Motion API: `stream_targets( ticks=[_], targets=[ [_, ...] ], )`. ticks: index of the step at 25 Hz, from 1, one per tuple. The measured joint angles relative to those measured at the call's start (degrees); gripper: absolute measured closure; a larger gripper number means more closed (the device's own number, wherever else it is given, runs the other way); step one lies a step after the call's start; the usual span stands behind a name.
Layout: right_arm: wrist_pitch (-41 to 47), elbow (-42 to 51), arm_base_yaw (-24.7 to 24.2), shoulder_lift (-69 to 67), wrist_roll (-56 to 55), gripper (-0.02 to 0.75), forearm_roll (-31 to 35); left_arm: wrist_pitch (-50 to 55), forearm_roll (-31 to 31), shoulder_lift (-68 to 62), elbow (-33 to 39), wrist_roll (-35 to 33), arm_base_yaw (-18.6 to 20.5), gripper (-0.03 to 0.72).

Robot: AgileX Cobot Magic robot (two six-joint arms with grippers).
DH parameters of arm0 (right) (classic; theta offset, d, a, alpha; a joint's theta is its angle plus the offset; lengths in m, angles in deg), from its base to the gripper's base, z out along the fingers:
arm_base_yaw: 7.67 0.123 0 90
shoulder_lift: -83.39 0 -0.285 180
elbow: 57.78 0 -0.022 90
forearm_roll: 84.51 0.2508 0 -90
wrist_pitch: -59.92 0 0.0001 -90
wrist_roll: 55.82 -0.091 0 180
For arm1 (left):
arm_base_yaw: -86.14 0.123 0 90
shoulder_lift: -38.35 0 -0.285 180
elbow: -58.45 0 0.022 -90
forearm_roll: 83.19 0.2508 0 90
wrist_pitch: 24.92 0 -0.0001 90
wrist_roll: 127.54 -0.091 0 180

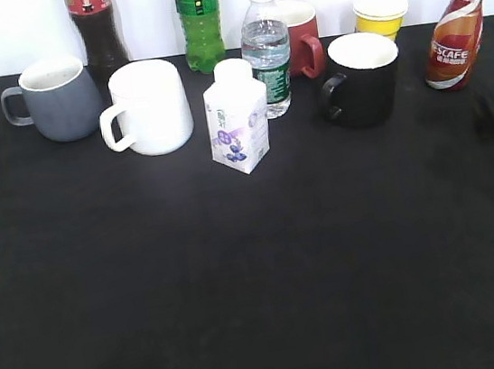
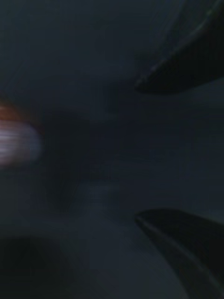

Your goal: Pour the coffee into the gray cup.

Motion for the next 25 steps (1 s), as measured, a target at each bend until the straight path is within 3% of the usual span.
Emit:
stream_targets(
  ticks=[3,7,10,13,15,19,25],
  targets=[
    [15.1,-3.7,0.0,3.4,0.0,0.150,3.8,21.6,-4.4,0.0,-7.6,0.0,0.0,0.392],
    [20.1,-7.7,0.0,11.7,0.0,0.151,6.3,38.7,-4.8,6.0,-12.1,0.0,0.0,0.352],
    [22.2,-7.7,0.0,20.1,-1.2,0.151,6.5,41.6,-6.0,13.7,-12.4,0.0,0.0,0.339],
    [27.9,-7.7,0.0,26.8,-2.3,0.151,6.4,46.0,-8.2,20.3,-12.4,0.0,0.0,0.215],
    [34.9,-7.7,0.0,30.9,-2.3,0.151,4.6,48.3,-10.8,26.4,-12.4,0.0,0.0,0.184],
    [41.7,-7.7,0.0,40.3,-5.6,0.151,1.6,52.7,-16.7,36.1,-12.4,0.0,0.0,0.228],
    [41.5,0.5,0.0,58.9,-7.4,0.151,-0.5,53.0,-15.9,50.6,-4.7,0.0,-1.3,0.246]
  ],
)
